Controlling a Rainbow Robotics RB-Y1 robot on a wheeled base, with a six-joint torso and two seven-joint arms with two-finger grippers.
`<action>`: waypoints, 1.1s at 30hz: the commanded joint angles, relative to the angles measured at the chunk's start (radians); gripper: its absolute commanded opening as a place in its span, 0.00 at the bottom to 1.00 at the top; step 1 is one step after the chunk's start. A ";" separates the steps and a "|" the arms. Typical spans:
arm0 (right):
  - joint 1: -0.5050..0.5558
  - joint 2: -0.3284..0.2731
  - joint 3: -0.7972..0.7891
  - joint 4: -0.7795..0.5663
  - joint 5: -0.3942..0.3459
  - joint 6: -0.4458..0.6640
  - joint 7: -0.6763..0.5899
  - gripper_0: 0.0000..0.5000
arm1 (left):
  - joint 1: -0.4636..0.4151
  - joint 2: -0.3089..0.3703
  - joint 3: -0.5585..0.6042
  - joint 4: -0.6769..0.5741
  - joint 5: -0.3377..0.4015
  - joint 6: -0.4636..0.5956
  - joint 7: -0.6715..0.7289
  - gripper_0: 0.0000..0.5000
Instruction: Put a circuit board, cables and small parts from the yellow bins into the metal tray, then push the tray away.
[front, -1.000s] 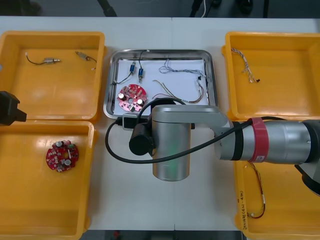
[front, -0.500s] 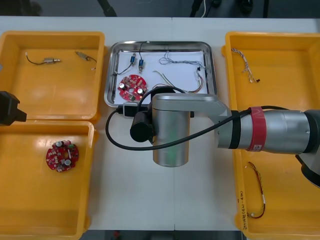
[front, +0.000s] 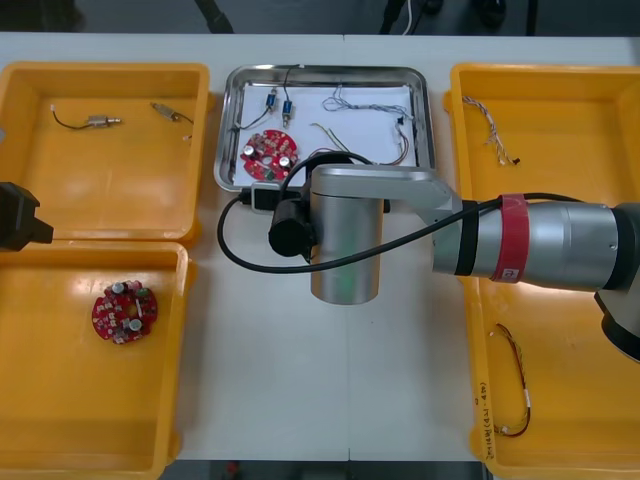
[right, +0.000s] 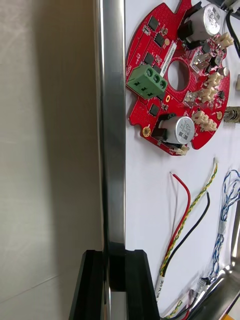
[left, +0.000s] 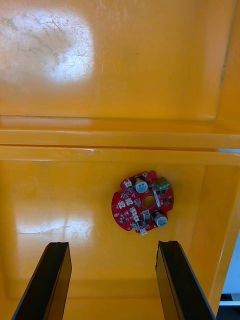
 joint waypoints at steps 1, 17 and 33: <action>-0.061 -0.021 0.007 0.023 0.023 -0.078 -0.024 0.10 | 0.017 -0.009 0.032 -0.027 -0.009 0.006 -0.087 1.00; -0.070 -0.028 0.007 0.086 0.042 -0.170 -0.004 0.09 | 0.017 -0.009 0.032 -0.027 -0.009 0.006 -0.087 1.00; -0.070 -0.027 0.007 0.089 0.042 -0.170 0.010 1.00 | 0.017 -0.009 0.032 -0.027 -0.009 0.006 -0.087 1.00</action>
